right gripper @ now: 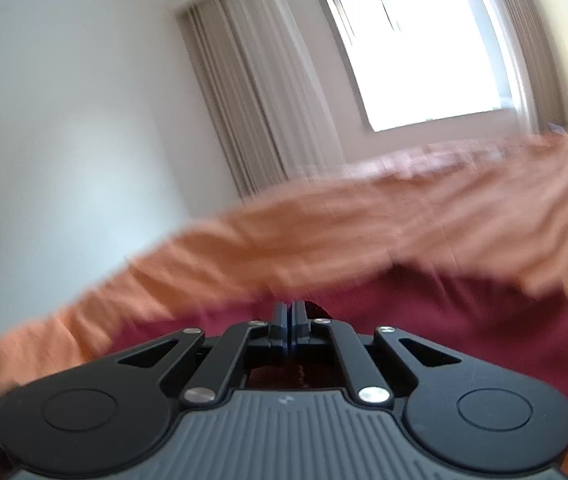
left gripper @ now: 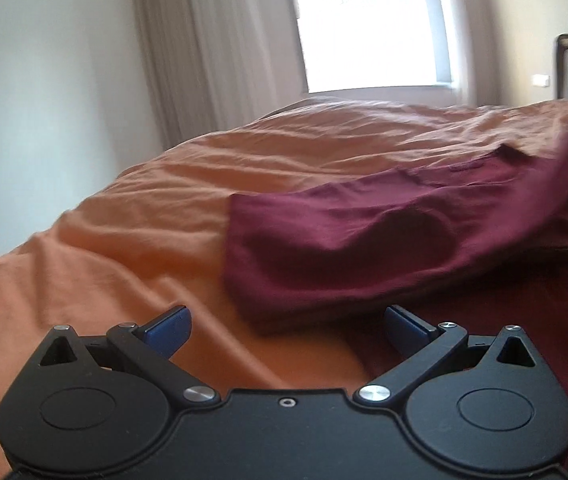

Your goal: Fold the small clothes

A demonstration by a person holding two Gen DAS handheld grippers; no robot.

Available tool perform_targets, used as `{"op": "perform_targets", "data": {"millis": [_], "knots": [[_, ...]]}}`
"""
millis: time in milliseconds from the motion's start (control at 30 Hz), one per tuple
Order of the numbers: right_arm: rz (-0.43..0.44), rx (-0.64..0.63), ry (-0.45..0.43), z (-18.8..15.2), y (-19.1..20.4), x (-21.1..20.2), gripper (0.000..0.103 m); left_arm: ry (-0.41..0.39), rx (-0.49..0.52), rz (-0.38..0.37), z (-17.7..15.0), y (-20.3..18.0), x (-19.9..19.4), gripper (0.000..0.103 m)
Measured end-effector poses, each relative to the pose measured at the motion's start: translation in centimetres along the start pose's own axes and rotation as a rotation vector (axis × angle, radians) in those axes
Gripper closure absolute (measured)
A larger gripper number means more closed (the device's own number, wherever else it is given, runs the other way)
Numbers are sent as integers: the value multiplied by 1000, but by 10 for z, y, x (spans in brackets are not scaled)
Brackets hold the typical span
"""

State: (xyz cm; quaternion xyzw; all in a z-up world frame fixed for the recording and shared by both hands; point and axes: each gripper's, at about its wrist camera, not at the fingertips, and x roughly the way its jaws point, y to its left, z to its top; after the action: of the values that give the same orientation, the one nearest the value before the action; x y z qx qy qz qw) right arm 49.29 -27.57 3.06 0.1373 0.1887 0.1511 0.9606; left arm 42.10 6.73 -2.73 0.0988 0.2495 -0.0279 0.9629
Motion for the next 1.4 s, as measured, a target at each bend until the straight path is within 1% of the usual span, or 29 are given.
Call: {"op": "perform_targets", "data": {"millis": [67, 100, 167, 233, 333, 400, 467, 500, 533, 567, 667, 733, 800, 900, 967, 1033, 1100, 1233, 1300, 1367, 1400], "knots": [[26, -26, -53, 19, 10, -8, 101, -2, 26, -26, 2, -6, 6, 1], [33, -38, -70, 26, 14, -10, 101, 2, 36, -20, 4, -9, 9, 1], [26, -77, -103, 35, 20, -14, 101, 4, 22, -6, 8, -8, 14, 2], [16, -99, -115, 38, 21, -16, 101, -6, -21, 25, 12, -2, 17, 4], [12, -79, -106, 38, 14, -16, 101, -31, -80, 104, 15, 8, 20, 7], [3, -72, -102, 35, 10, -15, 101, -60, -118, 116, 16, 16, 19, 14], [-5, -63, -90, 30, 3, -13, 101, -82, -137, 118, 17, 20, 16, 34], [-10, -63, -81, 27, -1, -12, 101, -90, -136, 125, 17, 21, 14, 39], [-16, -68, -68, 22, -4, -11, 101, -92, -128, 136, 17, 21, 12, 50], [-20, -75, -54, 16, -7, -11, 101, -90, -115, 149, 17, 21, 10, 56], [-46, -91, 3, -7, -18, -12, 101, -70, -59, 205, 14, 19, 9, 57], [-53, -87, 57, -23, -24, -10, 101, -24, -46, 198, 11, 21, 12, 57], [-60, -85, 107, -39, -29, -6, 101, 3, -56, 185, 7, 25, 14, 58], [-71, -100, 151, -57, -31, -9, 101, 14, -42, 193, 7, 23, 14, 58], [-74, -104, 172, -64, -32, -13, 101, 24, -23, 191, 5, 21, 14, 57], [-78, -113, 188, -69, -30, -13, 101, 32, -16, 181, 4, 21, 13, 55], [-83, -127, 195, -70, -28, -12, 101, 30, -38, 153, 3, 22, 7, 54], [-97, -174, 170, -65, -21, -17, 101, 39, -89, 97, 0, 26, -7, 50], [-106, -201, 167, -66, -16, -20, 100, 41, -101, 84, -4, 27, -16, 49], [-124, -232, 186, -71, -12, -22, 99, 40, -103, 73, -9, 26, -26, 44], [-134, -249, 199, -74, -11, -22, 97, 41, -103, 68, -12, 26, -31, 42]]}}
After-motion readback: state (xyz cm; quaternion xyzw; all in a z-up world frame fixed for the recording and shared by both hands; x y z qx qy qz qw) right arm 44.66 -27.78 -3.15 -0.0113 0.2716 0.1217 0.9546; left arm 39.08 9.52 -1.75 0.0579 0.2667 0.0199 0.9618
